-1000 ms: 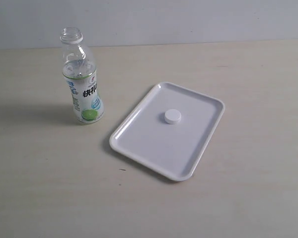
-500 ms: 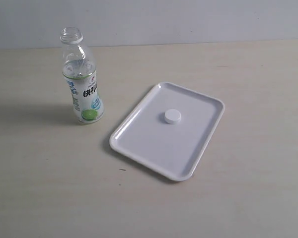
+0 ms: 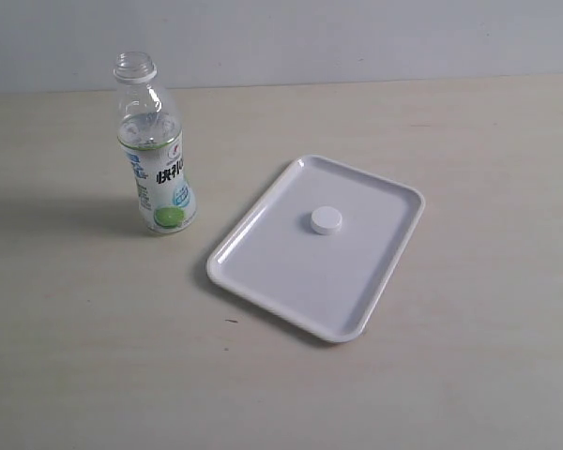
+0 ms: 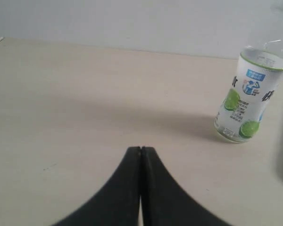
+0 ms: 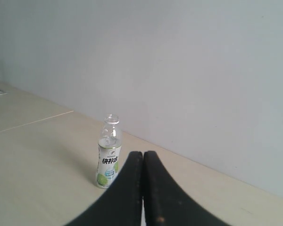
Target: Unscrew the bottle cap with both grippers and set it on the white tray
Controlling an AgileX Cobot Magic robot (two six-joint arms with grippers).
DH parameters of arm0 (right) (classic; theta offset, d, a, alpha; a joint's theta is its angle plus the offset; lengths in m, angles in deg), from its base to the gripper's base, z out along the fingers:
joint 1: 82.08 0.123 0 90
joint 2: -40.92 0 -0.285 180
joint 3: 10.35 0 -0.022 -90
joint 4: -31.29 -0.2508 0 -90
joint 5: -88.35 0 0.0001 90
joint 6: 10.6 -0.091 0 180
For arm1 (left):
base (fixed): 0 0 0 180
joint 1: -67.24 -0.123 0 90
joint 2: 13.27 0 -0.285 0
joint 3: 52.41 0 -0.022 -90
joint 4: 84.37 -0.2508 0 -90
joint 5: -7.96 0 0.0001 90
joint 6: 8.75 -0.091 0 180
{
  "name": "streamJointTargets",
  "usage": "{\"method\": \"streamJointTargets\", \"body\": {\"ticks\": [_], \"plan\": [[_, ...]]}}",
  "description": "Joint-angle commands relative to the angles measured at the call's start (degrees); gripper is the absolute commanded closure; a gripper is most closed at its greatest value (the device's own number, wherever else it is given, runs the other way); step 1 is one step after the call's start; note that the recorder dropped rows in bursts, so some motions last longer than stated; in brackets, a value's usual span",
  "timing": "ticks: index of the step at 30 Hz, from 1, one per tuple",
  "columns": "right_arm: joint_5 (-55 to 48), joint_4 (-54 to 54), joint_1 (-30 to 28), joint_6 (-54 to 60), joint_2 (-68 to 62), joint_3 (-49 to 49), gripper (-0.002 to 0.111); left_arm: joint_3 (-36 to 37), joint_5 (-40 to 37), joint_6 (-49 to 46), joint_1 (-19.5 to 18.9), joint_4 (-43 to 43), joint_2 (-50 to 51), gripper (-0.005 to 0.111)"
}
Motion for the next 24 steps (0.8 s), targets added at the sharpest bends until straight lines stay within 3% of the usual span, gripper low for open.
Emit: {"method": "streamJointTargets", "body": {"ticks": [1, 18, 20, 24], "plan": [[0.4, 0.0, -0.2, 0.2, 0.2, 0.4, 0.108, 0.2, 0.4, 0.0, 0.0, 0.5, -0.4, 0.107], [1.7, 1.4, -0.2, -0.6, 0.2, 3.9, 0.108, 0.2, 0.4, 0.0, 0.0, 0.4, -0.4, 0.107], [6.7, 2.9, -0.2, 0.0, 0.2, 6.7, 0.108, 0.2, 0.4, 0.0, 0.0, 0.4, -0.4, 0.107], [28.8, 5.1, -5.7, -0.1, 0.7, 15.9, 0.108, 0.2, 0.4, 0.0, 0.0, 0.4, -0.4, 0.107]]}}
